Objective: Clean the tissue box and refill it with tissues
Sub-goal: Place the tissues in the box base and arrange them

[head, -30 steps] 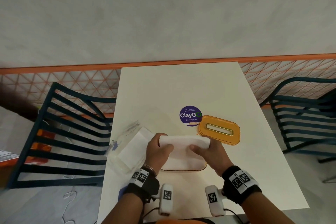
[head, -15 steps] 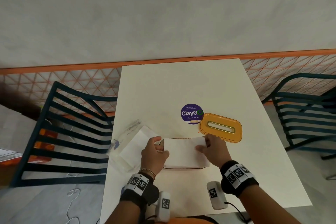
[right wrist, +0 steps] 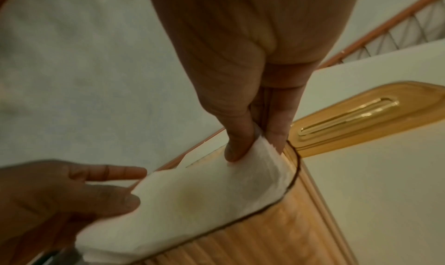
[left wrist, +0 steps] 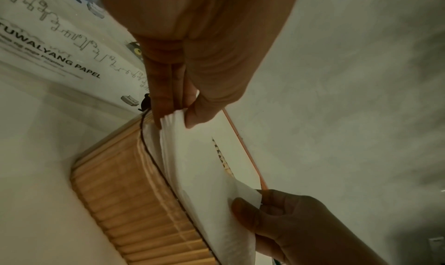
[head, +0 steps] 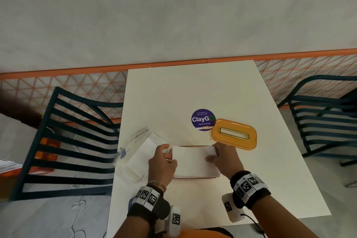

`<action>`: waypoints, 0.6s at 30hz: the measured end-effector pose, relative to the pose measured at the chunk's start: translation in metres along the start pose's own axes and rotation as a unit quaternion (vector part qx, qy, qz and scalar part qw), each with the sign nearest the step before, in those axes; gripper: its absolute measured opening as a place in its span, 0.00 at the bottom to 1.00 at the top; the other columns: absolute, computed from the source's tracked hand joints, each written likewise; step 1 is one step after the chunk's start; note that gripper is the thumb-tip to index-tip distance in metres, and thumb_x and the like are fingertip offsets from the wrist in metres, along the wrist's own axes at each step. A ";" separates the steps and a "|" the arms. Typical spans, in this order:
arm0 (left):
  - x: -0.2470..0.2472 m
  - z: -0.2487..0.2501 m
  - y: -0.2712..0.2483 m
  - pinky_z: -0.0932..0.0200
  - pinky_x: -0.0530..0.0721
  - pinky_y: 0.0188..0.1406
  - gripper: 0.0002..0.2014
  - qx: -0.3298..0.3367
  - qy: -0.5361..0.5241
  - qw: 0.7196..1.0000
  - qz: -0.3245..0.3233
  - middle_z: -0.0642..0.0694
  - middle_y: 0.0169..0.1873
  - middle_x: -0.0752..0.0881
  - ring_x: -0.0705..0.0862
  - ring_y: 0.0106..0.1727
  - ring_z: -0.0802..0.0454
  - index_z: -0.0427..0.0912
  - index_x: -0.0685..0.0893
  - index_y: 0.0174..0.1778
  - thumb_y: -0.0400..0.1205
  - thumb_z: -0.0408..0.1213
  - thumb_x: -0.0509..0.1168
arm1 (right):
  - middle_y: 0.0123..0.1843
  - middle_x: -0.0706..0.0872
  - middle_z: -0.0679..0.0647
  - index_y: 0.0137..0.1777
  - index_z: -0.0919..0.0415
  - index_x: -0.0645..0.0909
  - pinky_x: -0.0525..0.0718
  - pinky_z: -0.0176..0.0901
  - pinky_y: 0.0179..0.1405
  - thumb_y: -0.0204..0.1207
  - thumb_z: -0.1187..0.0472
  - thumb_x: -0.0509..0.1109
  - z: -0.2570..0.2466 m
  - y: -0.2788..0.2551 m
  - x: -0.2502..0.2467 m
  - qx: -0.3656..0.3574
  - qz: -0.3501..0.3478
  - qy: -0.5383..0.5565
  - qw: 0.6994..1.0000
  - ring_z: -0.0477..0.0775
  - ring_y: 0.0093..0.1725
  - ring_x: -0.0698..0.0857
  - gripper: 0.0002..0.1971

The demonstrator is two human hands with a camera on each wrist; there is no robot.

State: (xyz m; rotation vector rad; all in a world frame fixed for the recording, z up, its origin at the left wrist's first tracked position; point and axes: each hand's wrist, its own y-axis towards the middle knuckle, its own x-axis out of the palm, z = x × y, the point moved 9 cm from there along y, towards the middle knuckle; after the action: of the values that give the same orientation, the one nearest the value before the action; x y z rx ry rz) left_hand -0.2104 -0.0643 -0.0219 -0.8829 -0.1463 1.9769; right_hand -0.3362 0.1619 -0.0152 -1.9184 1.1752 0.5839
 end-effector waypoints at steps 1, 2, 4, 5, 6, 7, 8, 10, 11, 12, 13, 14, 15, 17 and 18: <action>0.000 0.001 -0.001 0.80 0.76 0.35 0.29 0.003 0.007 1.000 0.000 0.48 0.52 0.92 0.88 0.44 0.64 0.50 0.78 0.74 0.77 0.30 0.75 | 0.51 0.89 0.51 0.57 0.57 0.86 0.84 0.43 0.51 0.72 0.57 0.82 0.000 0.000 0.000 0.002 0.001 -0.009 1.000 0.53 0.48 0.85 0.15; -0.001 0.003 -0.001 0.80 0.76 0.36 0.30 0.006 0.014 1.000 -0.002 0.48 0.53 0.92 0.88 0.43 0.64 0.50 0.78 0.75 0.77 0.30 0.75 | 0.51 0.89 0.52 0.58 0.57 0.86 0.85 0.44 0.52 0.72 0.56 0.82 0.000 0.000 0.000 0.005 0.002 -0.019 1.000 0.53 0.48 0.85 0.16; -0.002 0.005 -0.002 0.75 0.82 0.43 0.31 0.013 0.027 1.000 -0.007 0.48 0.54 0.92 0.90 0.45 0.60 0.50 0.77 0.75 0.76 0.31 0.76 | 0.53 0.89 0.53 0.62 0.57 0.86 0.87 0.47 0.54 0.71 0.55 0.83 -0.001 0.000 0.000 0.009 0.009 -0.035 0.999 0.54 0.50 0.86 0.20; -0.002 0.006 -0.002 0.69 0.86 0.48 0.32 0.018 0.037 0.999 -0.008 0.48 0.56 0.92 0.90 0.48 0.56 0.50 0.78 0.75 0.75 0.33 0.77 | 0.55 0.90 0.53 0.64 0.57 0.85 0.88 0.48 0.55 0.70 0.55 0.84 -0.002 -0.001 -0.002 0.009 0.018 -0.044 0.999 0.55 0.52 0.87 0.23; -0.003 0.008 -0.003 0.62 0.88 0.54 0.31 0.026 0.062 0.998 -0.007 0.50 0.57 0.92 0.91 0.51 0.54 0.51 0.78 0.74 0.74 0.35 0.78 | 0.58 0.89 0.54 0.66 0.57 0.83 0.88 0.48 0.56 0.69 0.55 0.84 -0.004 -0.003 -0.005 0.006 0.031 -0.056 0.998 0.55 0.54 0.87 0.26; -0.005 0.011 -0.003 0.58 0.88 0.56 0.30 0.039 0.101 0.994 -0.002 0.52 0.58 0.91 0.90 0.53 0.53 0.53 0.79 0.73 0.74 0.39 0.78 | 0.60 0.89 0.54 0.67 0.57 0.82 0.88 0.48 0.56 0.68 0.55 0.85 -0.006 -0.006 -0.009 -0.004 0.047 -0.072 0.996 0.56 0.55 0.88 0.28; -0.007 0.014 -0.004 0.58 0.87 0.55 0.28 0.055 0.145 0.988 0.005 0.54 0.59 0.89 0.89 0.55 0.53 0.55 0.81 0.71 0.74 0.42 0.77 | 0.61 0.88 0.54 0.68 0.57 0.82 0.88 0.47 0.55 0.67 0.55 0.86 -0.010 -0.009 -0.015 -0.019 0.063 -0.088 0.994 0.56 0.56 0.88 0.29; -0.011 0.023 -0.007 0.61 0.82 0.53 0.25 0.098 0.205 0.974 0.011 0.57 0.61 0.84 0.85 0.59 0.55 0.57 0.82 0.69 0.75 0.46 0.76 | 0.63 0.86 0.54 0.68 0.57 0.83 0.87 0.44 0.53 0.65 0.56 0.87 -0.019 -0.016 -0.023 -0.065 0.078 -0.106 0.989 0.56 0.56 0.88 0.31; -0.009 0.027 -0.008 0.61 0.81 0.57 0.25 0.129 0.223 0.966 -0.001 0.58 0.63 0.82 0.83 0.63 0.56 0.57 0.82 0.69 0.75 0.48 0.76 | 0.65 0.85 0.52 0.67 0.55 0.84 0.86 0.43 0.54 0.64 0.55 0.87 -0.023 -0.019 -0.023 -0.093 0.063 -0.115 0.987 0.55 0.58 0.87 0.31; -0.004 0.031 -0.010 0.61 0.80 0.63 0.26 0.165 0.243 0.955 -0.028 0.59 0.67 0.80 0.79 0.68 0.56 0.58 0.82 0.71 0.75 0.49 0.77 | 0.67 0.84 0.50 0.68 0.53 0.84 0.84 0.41 0.59 0.63 0.55 0.87 -0.027 -0.023 -0.018 -0.123 0.032 -0.128 0.984 0.54 0.62 0.85 0.31; 0.005 0.034 -0.013 0.60 0.77 0.70 0.29 0.201 0.269 0.940 -0.064 0.60 0.72 0.78 0.76 0.73 0.57 0.59 0.81 0.73 0.75 0.51 0.77 | 0.71 0.81 0.49 0.70 0.51 0.83 0.81 0.41 0.64 0.64 0.55 0.87 -0.029 -0.027 -0.011 -0.149 -0.009 -0.146 0.978 0.52 0.68 0.82 0.32; 0.015 0.034 -0.015 0.58 0.72 0.77 0.32 0.226 0.298 0.922 -0.102 0.59 0.77 0.75 0.71 0.78 0.56 0.59 0.79 0.76 0.74 0.53 0.77 | 0.75 0.79 0.47 0.72 0.49 0.82 0.78 0.42 0.70 0.65 0.54 0.86 -0.030 -0.031 -0.001 -0.168 -0.049 -0.166 0.970 0.51 0.73 0.78 0.33; 0.024 0.031 -0.018 0.55 0.67 0.81 0.35 0.238 0.327 0.905 -0.134 0.58 0.82 0.70 0.66 0.82 0.55 0.60 0.76 0.78 0.74 0.56 0.77 | 0.79 0.76 0.46 0.74 0.48 0.80 0.75 0.43 0.74 0.67 0.54 0.85 -0.030 -0.035 0.007 -0.179 -0.079 -0.187 0.963 0.51 0.77 0.75 0.34; 0.035 0.024 -0.020 0.51 0.60 0.85 0.38 0.236 0.366 0.885 -0.165 0.55 0.87 0.62 0.60 0.86 0.52 0.60 0.72 0.82 0.76 0.56 0.76 | 0.84 0.70 0.45 0.78 0.46 0.76 0.71 0.45 0.79 0.68 0.53 0.84 -0.027 -0.037 0.016 -0.176 -0.103 -0.215 0.955 0.51 0.81 0.70 0.37; 0.038 0.021 -0.021 0.51 0.58 0.86 0.37 0.238 0.375 0.881 -0.165 0.55 0.88 0.60 0.58 0.87 0.52 0.59 0.70 0.83 0.77 0.55 0.75 | 0.85 0.68 0.45 0.78 0.46 0.75 0.69 0.46 0.80 0.68 0.52 0.84 -0.026 -0.037 0.016 -0.169 -0.105 -0.220 0.955 0.52 0.82 0.68 0.38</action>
State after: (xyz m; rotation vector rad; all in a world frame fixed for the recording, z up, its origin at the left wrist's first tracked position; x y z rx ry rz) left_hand -0.2205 -0.0180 -0.0173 -1.1292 0.5784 1.1613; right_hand -0.2964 0.1420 0.0023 -2.0151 0.6066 1.0824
